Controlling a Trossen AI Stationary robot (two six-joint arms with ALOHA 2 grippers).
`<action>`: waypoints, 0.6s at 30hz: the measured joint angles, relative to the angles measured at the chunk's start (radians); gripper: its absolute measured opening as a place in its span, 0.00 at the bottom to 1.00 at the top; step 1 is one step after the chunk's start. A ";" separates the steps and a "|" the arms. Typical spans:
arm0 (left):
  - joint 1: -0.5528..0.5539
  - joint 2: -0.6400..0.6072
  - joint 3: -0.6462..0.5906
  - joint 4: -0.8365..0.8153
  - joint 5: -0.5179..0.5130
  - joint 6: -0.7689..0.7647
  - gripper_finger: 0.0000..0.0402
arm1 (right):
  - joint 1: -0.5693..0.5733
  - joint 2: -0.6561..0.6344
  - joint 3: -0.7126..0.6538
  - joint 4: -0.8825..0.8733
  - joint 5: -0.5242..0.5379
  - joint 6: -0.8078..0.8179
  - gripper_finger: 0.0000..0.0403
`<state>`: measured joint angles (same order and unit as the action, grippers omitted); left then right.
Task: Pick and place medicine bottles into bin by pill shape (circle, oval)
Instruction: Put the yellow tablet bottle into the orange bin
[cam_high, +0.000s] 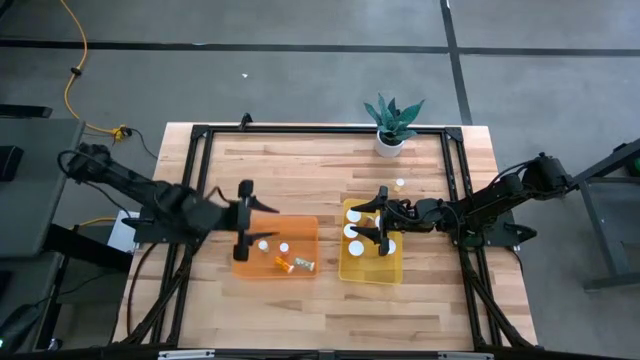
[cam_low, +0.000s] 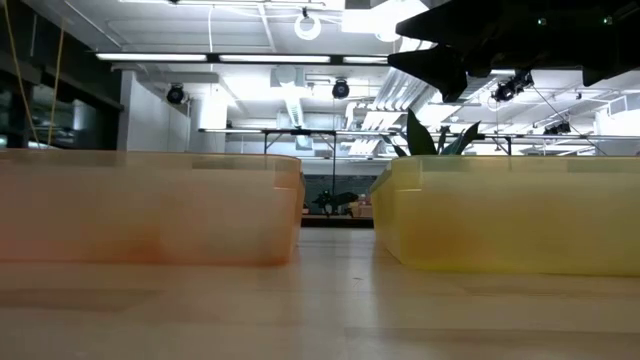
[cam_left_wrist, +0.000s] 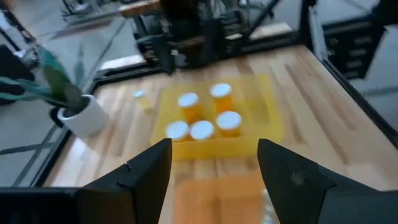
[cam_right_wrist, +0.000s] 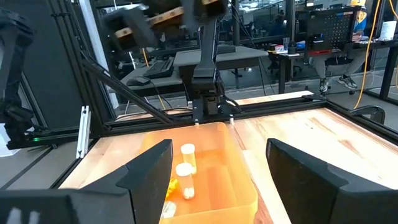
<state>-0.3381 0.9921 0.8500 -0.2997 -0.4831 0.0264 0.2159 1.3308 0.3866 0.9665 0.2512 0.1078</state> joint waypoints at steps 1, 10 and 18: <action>0.027 -0.020 -0.022 0.025 0.021 0.010 0.56 | 0.000 0.000 0.000 0.000 0.000 0.000 0.63; 0.171 -0.185 -0.293 0.383 0.137 0.032 0.53 | 0.000 0.000 0.000 0.001 0.000 -0.025 0.63; 0.137 -0.330 -0.489 0.646 0.123 0.027 0.53 | 0.000 0.000 0.000 0.018 0.002 -0.045 0.63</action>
<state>-0.2010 0.6618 0.3611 0.3461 -0.3597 0.0538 0.2157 1.3310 0.3866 0.9842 0.2535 0.0624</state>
